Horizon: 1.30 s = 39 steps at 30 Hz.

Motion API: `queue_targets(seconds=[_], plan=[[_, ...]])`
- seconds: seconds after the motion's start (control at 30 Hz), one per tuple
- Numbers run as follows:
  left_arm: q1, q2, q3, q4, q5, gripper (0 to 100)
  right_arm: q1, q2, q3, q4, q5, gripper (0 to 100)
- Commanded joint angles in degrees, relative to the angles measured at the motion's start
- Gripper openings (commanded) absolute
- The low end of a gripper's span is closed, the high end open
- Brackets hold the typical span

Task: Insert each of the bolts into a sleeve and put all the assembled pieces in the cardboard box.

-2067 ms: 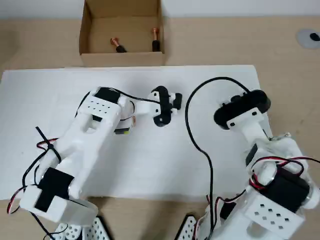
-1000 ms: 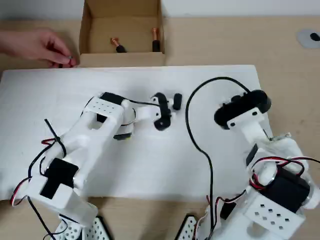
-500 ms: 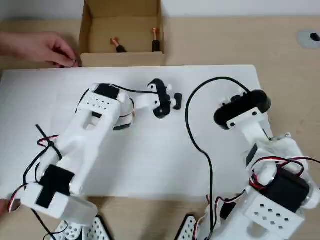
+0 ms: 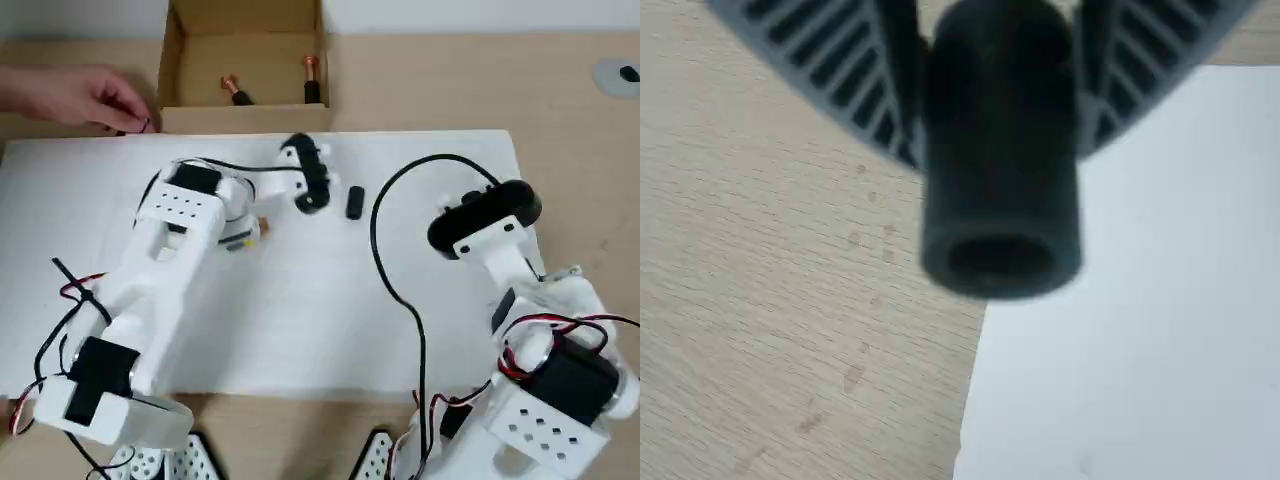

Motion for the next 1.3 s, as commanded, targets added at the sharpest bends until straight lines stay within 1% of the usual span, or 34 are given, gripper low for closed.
queue_targets(seconds=[0.0, 0.23, 0.4, 0.53, 0.77, 0.97, 1.1, 1.27], plan=[[-1.14, -0.84, -3.78, -1.67, 0.53, 19, 0.92, -0.92, -0.4, -0.79, -0.09, 1.2], [-1.14, 10.33, -11.87, -1.05, 1.41, 19, 0.92, -0.84, -0.4, -0.88, -0.26, 1.2], [-0.88, 13.05, -16.62, 4.92, 1.58, 19, 0.92, -0.66, -0.4, -0.88, -0.18, 1.2], [-1.14, 13.32, -16.7, 5.19, 1.41, 19, 0.92, -0.66, -0.4, -0.97, -0.26, 1.2], [0.35, 13.32, -12.13, 4.75, 1.41, 18, 0.92, -0.66, -0.4, -0.97, -0.18, 1.2], [0.44, 13.32, -10.46, 3.16, 1.41, 12, 0.92, -0.84, -0.4, -0.97, -0.18, 1.2], [0.26, 13.32, -10.46, 3.34, 1.67, 16, 0.92, -0.84, -0.4, -0.88, -0.18, 1.2], [0.44, 12.97, -10.73, 3.69, 1.76, 17, 0.92, -0.84, -0.4, -0.7, -0.18, 1.2]])
